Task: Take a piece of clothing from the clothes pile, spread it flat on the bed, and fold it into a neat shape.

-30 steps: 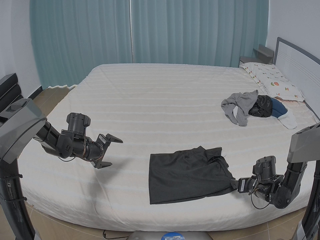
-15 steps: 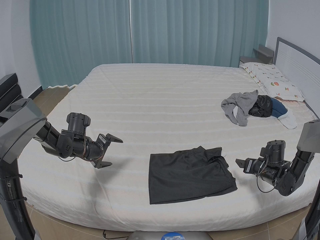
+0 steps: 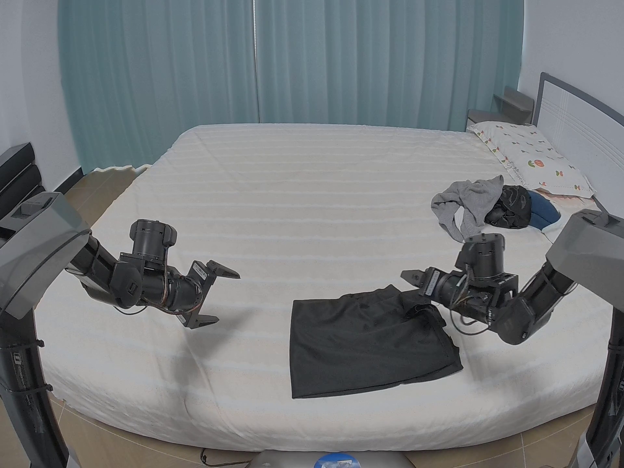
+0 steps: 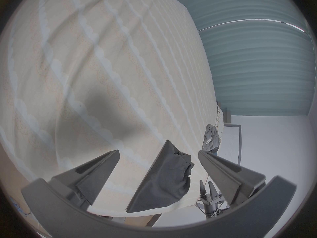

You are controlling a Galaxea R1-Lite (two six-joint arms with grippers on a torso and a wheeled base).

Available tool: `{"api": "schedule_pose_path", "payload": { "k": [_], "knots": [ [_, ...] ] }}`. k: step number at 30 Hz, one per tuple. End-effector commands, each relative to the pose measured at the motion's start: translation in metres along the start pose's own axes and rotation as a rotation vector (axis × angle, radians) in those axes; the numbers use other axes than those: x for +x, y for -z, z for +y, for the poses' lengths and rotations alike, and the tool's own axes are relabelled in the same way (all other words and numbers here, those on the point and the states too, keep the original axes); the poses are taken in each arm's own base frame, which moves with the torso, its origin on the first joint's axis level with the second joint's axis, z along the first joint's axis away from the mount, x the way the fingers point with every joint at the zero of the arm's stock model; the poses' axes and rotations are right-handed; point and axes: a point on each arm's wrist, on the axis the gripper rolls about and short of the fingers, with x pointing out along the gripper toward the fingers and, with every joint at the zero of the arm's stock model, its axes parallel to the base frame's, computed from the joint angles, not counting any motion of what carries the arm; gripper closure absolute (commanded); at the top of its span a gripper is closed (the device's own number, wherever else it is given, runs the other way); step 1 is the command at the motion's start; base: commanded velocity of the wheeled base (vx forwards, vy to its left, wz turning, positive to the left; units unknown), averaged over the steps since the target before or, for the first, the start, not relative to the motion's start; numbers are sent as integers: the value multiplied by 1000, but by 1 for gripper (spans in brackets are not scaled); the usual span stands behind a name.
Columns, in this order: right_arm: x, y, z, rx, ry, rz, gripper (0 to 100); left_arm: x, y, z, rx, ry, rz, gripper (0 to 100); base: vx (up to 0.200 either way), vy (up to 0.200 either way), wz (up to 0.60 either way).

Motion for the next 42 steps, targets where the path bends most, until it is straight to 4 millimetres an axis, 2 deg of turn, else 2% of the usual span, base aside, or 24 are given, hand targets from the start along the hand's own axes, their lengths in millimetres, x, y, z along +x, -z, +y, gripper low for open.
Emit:
{"api": "schedule_pose_path", "payload": {
  "k": [1,5,12,15,21,24,30,36,42],
  "knots": [
    [24,25,22,45,-78,135,0,0,0,0,-1,-1,0,0,0,0,0],
    [30,30,21,67,-77,165,0,0,0,0,-1,-1,0,0,0,0,0],
    [50,35,4,83,-23,178,0,1,0,0,0,-2,0,0,0,0,0],
    [57,25,-4,98,-6,155,0,1,0,0,1,-2,0,0,0,0,0],
    [60,20,-14,112,31,160,0,1,0,0,1,-2,0,0,0,0,0],
    [64,10,-22,125,60,129,0,1,0,0,1,-2,0,0,0,0,0],
    [69,-9,-41,153,119,46,0,1,0,0,1,-2,0,0,0,0,0],
    [78,-18,-62,174,168,5,0,1,0,1,1,-3,1,0,0,0,0],
    [71,-32,-61,213,147,-19,0,1,0,0,1,-2,0,0,0,0,0]
  ]
}}
